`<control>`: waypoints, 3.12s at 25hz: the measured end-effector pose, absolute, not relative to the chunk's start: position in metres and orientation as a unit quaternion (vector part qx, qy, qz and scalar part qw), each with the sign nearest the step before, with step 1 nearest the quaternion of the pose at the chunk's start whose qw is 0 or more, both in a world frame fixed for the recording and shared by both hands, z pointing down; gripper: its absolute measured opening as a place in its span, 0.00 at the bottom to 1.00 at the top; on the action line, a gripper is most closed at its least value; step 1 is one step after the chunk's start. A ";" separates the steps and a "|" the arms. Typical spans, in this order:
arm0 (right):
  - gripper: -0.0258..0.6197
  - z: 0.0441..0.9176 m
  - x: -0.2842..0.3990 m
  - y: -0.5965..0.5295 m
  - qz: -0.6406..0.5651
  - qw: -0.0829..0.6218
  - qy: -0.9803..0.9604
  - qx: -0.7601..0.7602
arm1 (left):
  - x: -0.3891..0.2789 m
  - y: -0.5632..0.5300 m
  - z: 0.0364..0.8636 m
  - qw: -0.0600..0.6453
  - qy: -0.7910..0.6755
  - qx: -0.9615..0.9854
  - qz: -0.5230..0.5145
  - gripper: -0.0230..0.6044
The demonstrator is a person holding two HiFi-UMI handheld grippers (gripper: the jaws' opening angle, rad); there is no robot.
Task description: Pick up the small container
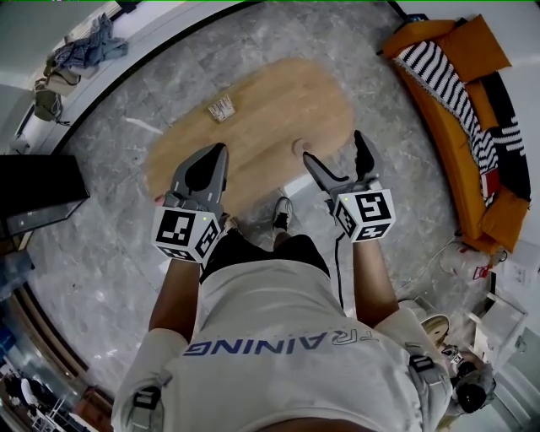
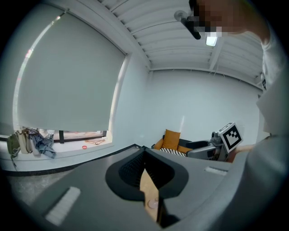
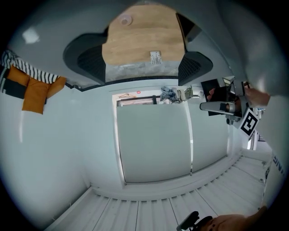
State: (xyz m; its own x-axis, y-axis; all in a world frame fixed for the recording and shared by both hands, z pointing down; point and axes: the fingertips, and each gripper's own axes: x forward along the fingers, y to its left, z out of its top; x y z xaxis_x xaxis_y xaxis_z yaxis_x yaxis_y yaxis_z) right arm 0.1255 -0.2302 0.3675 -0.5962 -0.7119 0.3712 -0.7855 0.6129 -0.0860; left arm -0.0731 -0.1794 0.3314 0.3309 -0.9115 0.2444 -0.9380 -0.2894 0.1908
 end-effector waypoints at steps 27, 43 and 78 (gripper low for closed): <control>0.96 0.692 0.144 -0.286 0.231 0.262 -0.861 0.370 | -0.032 -0.243 0.547 0.230 -0.574 0.774 0.136 0.04; 0.86 0.859 0.138 -0.303 0.231 0.288 -0.852 0.372 | -0.017 -0.242 0.656 0.276 -0.564 0.765 0.144 0.04; 0.70 0.874 0.128 -0.310 0.179 0.335 -0.837 0.394 | -0.024 -0.229 0.664 0.301 -0.559 0.760 0.136 0.04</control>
